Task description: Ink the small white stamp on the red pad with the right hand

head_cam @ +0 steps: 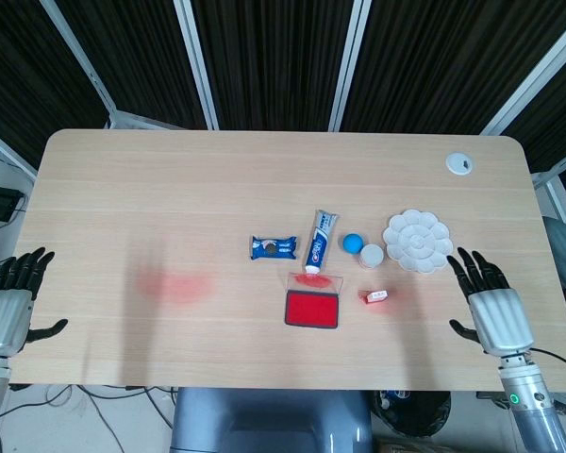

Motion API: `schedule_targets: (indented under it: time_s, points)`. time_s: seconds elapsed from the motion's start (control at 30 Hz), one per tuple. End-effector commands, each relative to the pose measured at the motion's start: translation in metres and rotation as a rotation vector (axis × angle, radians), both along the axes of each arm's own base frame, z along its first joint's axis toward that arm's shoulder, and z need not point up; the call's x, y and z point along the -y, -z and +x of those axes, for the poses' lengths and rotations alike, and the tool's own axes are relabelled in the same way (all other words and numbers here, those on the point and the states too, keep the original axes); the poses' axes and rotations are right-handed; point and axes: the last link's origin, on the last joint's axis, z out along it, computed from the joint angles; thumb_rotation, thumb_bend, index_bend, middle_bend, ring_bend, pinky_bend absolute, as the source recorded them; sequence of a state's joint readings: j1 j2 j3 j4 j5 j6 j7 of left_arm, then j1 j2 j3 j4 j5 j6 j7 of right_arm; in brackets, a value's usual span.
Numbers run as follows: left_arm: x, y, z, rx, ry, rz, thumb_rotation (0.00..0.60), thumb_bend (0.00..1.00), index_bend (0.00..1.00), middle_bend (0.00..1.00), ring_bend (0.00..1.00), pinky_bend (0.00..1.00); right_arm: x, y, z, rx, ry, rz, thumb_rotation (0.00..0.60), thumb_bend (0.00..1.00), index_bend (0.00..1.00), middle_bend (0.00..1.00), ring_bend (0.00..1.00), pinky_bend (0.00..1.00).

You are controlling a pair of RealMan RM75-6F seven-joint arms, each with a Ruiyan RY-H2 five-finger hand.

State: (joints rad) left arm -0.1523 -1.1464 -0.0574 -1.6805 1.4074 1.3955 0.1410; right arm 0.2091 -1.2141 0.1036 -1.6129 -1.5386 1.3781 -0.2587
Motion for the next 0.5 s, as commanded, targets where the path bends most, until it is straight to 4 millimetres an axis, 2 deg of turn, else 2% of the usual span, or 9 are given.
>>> schedule_targets:
  time_s: [0.03,0.3,0.5]
  points:
    - [-0.001,0.0,0.0,0.002,-0.001,-0.002,0.6,0.0,0.0,0.0,0.0,0.0,0.016,0.018,0.013,-0.011,-0.012,0.045,0.6,0.15,0.09,0.1,0.06,0.21]
    - [-0.002,0.0,0.0,0.009,-0.007,-0.008,0.6,0.0,0.0,0.0,0.0,0.0,0.034,0.054,0.029,-0.02,-0.023,0.116,0.6,0.22,0.32,0.26,0.21,0.25]
    - [-0.003,0.0,0.0,0.014,-0.009,-0.015,0.6,0.0,0.0,0.0,0.0,0.0,0.042,0.077,0.03,-0.03,-0.001,0.147,0.6,0.23,0.39,0.31,0.21,0.25]
